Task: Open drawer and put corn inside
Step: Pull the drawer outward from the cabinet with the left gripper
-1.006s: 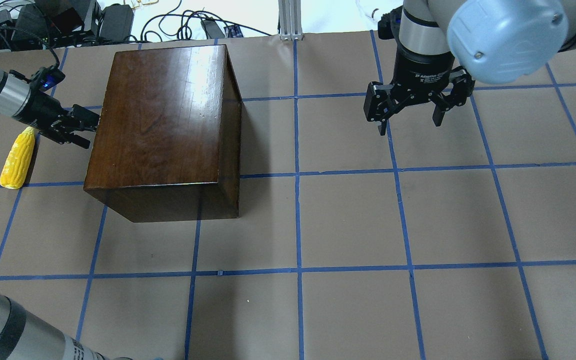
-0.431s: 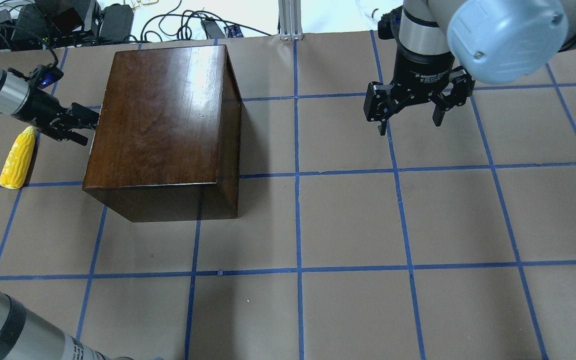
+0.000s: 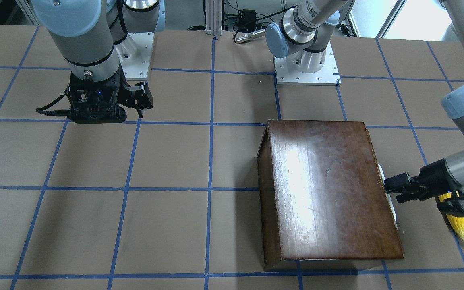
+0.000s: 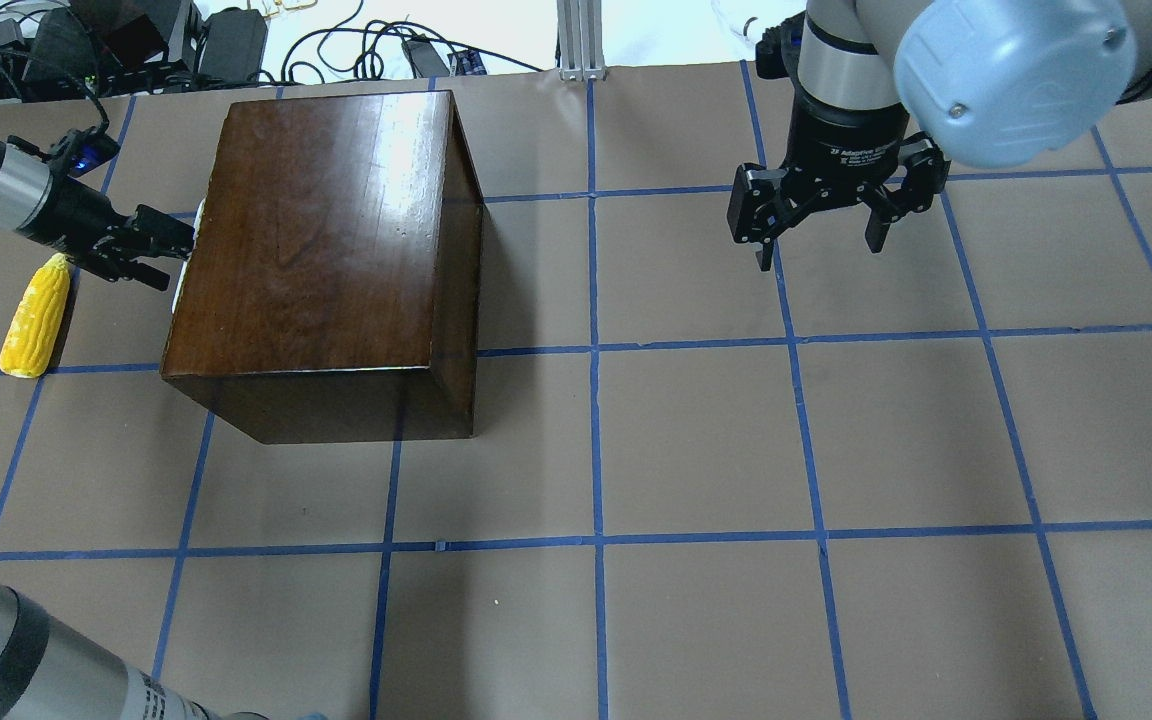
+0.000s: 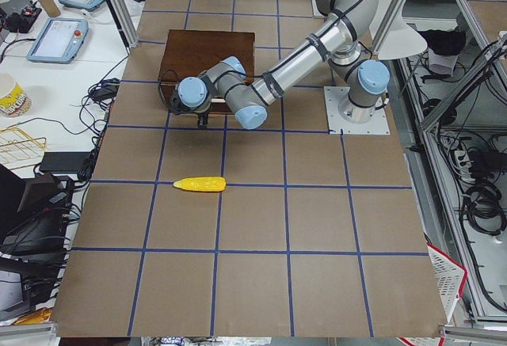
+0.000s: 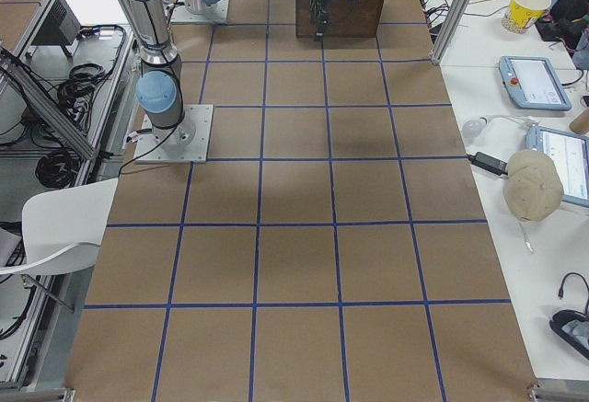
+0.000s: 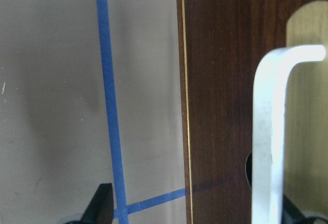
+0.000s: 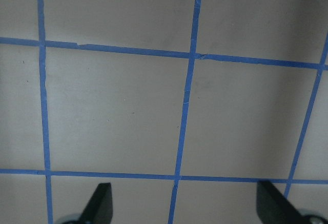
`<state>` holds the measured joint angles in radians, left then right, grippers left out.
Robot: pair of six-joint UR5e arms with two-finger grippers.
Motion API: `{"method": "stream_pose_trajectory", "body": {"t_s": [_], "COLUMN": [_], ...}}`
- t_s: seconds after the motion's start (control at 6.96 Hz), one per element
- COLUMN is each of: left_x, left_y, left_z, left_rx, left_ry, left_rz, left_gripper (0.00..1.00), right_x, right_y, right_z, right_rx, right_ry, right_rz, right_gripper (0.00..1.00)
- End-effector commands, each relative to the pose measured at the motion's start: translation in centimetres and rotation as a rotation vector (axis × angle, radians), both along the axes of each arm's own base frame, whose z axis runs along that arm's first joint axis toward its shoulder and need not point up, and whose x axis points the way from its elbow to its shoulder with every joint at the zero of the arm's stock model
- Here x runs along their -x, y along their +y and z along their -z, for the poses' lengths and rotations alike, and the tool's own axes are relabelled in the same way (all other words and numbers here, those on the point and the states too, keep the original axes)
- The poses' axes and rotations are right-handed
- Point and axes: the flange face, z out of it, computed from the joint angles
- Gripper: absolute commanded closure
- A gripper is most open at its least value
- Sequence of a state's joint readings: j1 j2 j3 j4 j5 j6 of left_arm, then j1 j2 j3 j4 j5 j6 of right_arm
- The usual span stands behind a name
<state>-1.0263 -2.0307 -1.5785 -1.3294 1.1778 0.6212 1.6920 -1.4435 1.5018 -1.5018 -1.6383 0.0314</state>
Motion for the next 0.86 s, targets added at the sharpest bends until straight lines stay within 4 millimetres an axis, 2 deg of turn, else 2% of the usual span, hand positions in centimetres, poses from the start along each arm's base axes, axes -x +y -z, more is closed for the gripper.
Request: {"method": "stream_pose_trajectory", "body": {"t_s": [0.0, 0.58, 0.72], "left_x": [-1.8, -2.8, -3.3], "left_y": [0.5, 0.3, 0.3], "left_z": [0.0, -0.5, -0.2], "left_rx": [-0.01, 0.012, 0.009], "left_ry": [-0.022, -0.04, -0.052], "left_rz": [-0.02, -0.031, -0.011], "left_gripper": [0.0, 0.0, 0.0], "right_x": [0.0, 0.0, 0.0], "right_y": [0.0, 0.0, 0.0], "right_z": [0.0, 0.0, 0.0], "right_rx": [0.0, 0.0, 0.0], "right_ry": [0.0, 0.0, 0.0], "right_rz": [-0.001, -0.001, 0.001], "right_gripper": [0.0, 0.0, 0.0]}}
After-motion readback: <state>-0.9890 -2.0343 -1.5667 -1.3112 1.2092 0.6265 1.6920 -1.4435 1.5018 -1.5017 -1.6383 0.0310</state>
